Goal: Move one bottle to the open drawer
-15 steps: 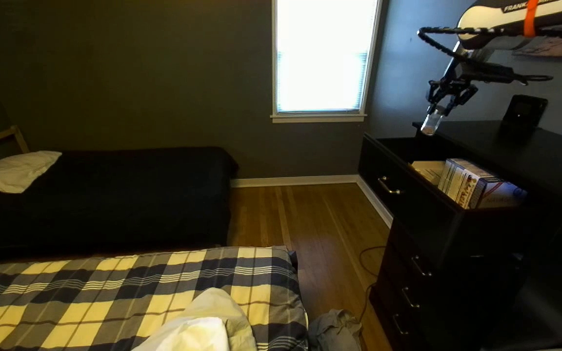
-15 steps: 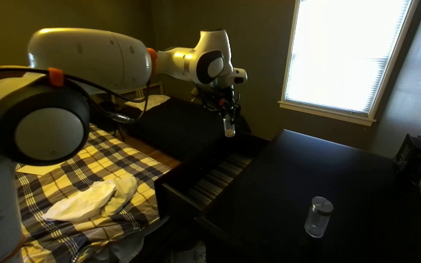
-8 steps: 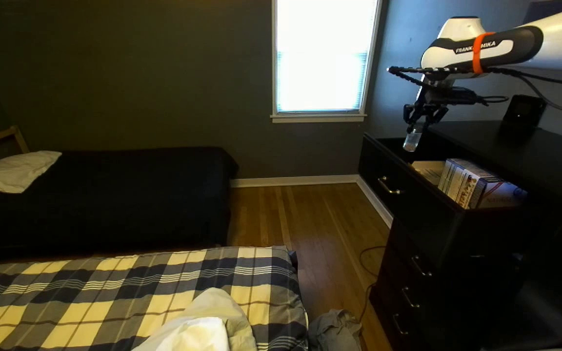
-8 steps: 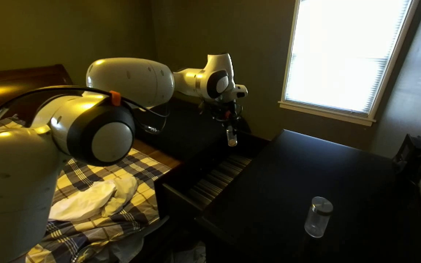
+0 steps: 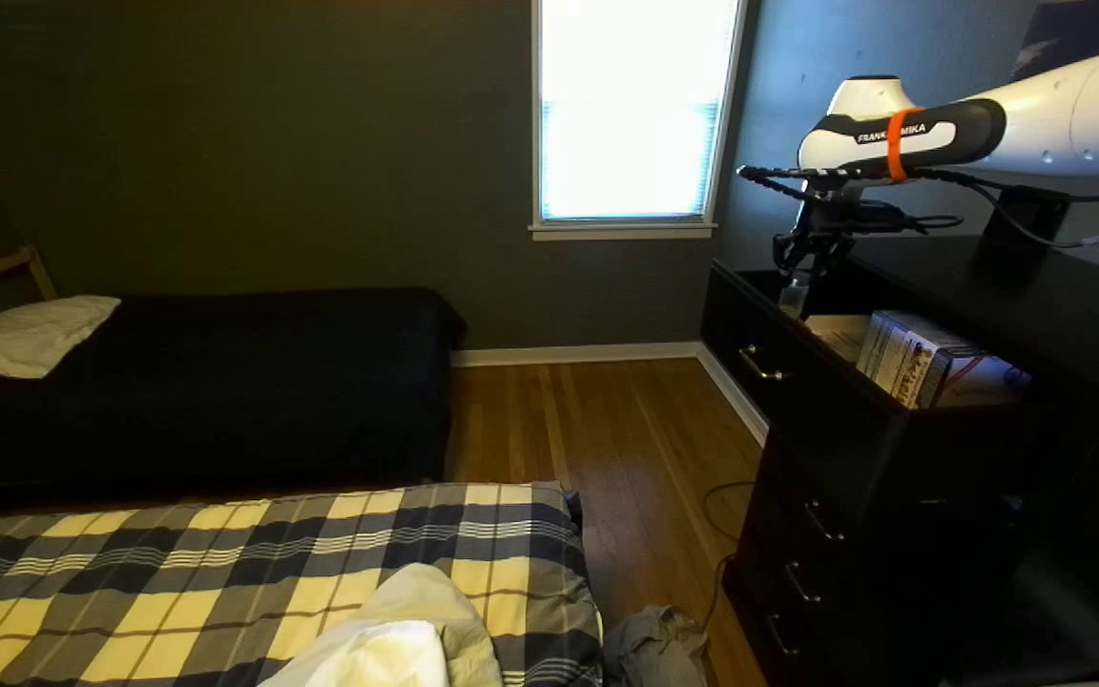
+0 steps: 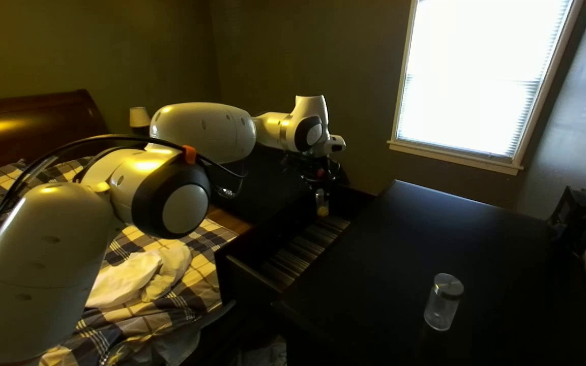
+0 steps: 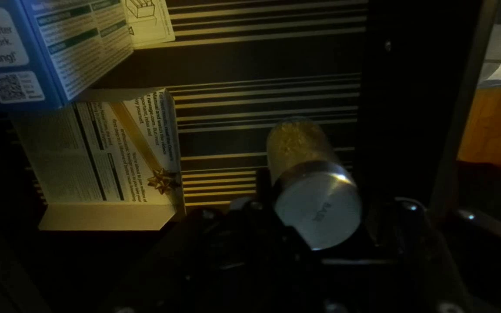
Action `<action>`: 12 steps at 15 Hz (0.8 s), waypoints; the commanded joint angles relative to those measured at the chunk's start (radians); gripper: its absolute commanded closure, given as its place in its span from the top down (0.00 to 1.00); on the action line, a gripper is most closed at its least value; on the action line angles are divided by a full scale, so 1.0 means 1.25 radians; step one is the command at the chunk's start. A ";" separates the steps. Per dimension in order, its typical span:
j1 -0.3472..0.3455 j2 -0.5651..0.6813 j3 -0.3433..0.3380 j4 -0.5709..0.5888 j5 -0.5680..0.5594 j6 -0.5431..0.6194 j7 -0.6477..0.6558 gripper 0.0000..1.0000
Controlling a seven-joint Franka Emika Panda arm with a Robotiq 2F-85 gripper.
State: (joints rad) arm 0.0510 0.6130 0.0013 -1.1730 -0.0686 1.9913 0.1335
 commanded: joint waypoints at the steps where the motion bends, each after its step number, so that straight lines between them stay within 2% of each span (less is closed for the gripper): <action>1: 0.001 0.038 -0.003 0.045 0.004 -0.037 -0.023 0.25; 4: -0.004 0.053 -0.002 0.054 0.010 -0.059 -0.028 0.25; 5: 0.002 0.032 -0.006 0.021 0.004 -0.028 -0.014 0.25; 6: 0.002 0.034 -0.007 0.021 0.004 -0.029 -0.014 0.50; 10: 0.002 0.034 -0.007 0.021 0.004 -0.029 -0.014 0.50; 11: 0.002 0.034 -0.007 0.021 0.004 -0.029 -0.014 0.25; 12: 0.005 0.046 -0.013 0.034 -0.007 -0.029 -0.014 0.25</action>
State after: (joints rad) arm 0.0493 0.6542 -0.0022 -1.1510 -0.0676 1.9592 0.1182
